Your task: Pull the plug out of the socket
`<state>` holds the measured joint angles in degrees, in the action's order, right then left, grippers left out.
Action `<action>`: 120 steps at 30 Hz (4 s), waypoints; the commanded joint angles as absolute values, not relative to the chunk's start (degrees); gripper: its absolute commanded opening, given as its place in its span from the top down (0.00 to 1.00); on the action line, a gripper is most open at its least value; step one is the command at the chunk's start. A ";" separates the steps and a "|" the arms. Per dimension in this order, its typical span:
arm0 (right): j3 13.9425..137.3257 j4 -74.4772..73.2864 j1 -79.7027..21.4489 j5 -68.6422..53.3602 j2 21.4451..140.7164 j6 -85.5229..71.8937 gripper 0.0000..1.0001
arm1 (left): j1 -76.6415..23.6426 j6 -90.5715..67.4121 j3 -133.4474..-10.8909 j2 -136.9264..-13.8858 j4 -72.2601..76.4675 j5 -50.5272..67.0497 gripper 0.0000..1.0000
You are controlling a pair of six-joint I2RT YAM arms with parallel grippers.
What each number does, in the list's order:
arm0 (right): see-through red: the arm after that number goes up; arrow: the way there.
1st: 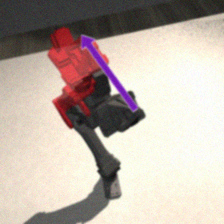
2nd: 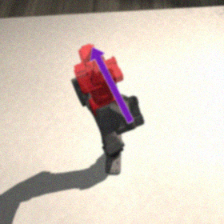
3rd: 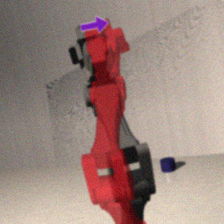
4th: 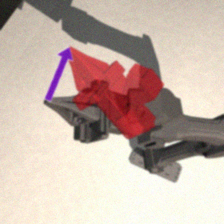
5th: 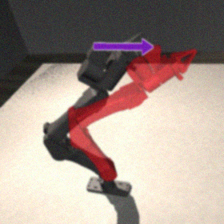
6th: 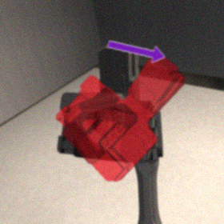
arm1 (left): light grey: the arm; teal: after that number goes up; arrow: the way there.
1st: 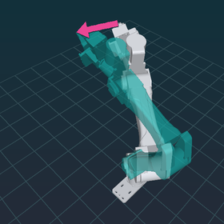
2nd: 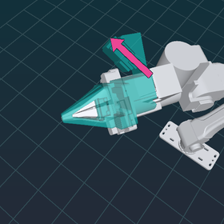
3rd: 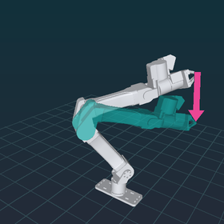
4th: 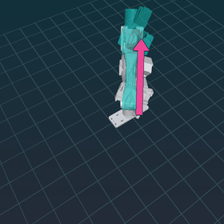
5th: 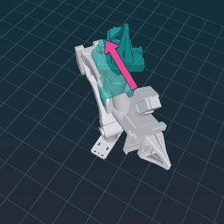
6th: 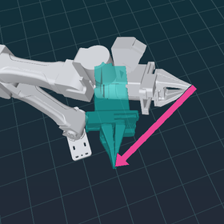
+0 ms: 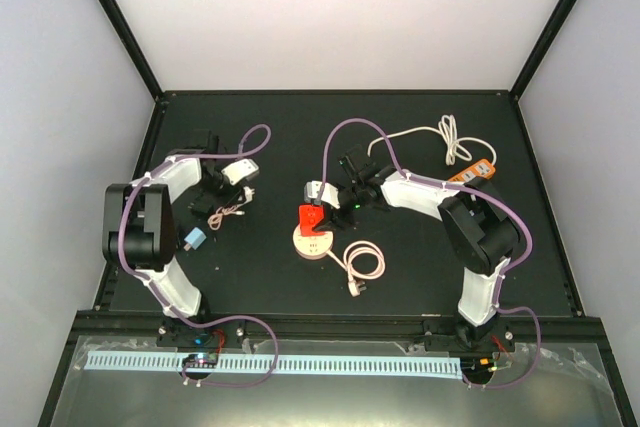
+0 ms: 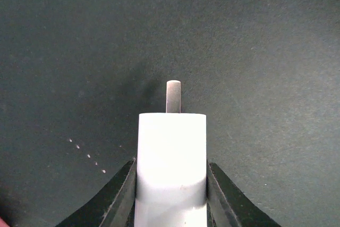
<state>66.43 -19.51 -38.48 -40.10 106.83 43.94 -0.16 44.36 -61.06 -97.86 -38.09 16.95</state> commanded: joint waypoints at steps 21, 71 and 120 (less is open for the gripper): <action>65.41 -24.65 -38.16 -39.27 107.91 44.07 0.60 | 2.37 43.36 -63.81 -89.32 -40.47 28.11 0.21; 39.02 15.18 -27.77 -66.23 94.64 -22.60 0.66 | -32.33 45.63 -56.63 -86.33 -32.74 22.94 0.01; 42.68 14.11 -38.67 -51.40 108.90 -32.61 0.99 | -34.14 41.86 -53.77 -83.33 -30.47 28.02 0.75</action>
<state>41.78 16.62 -38.39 -53.93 106.26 -33.26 -33.15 42.68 -51.94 -85.47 -28.03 23.20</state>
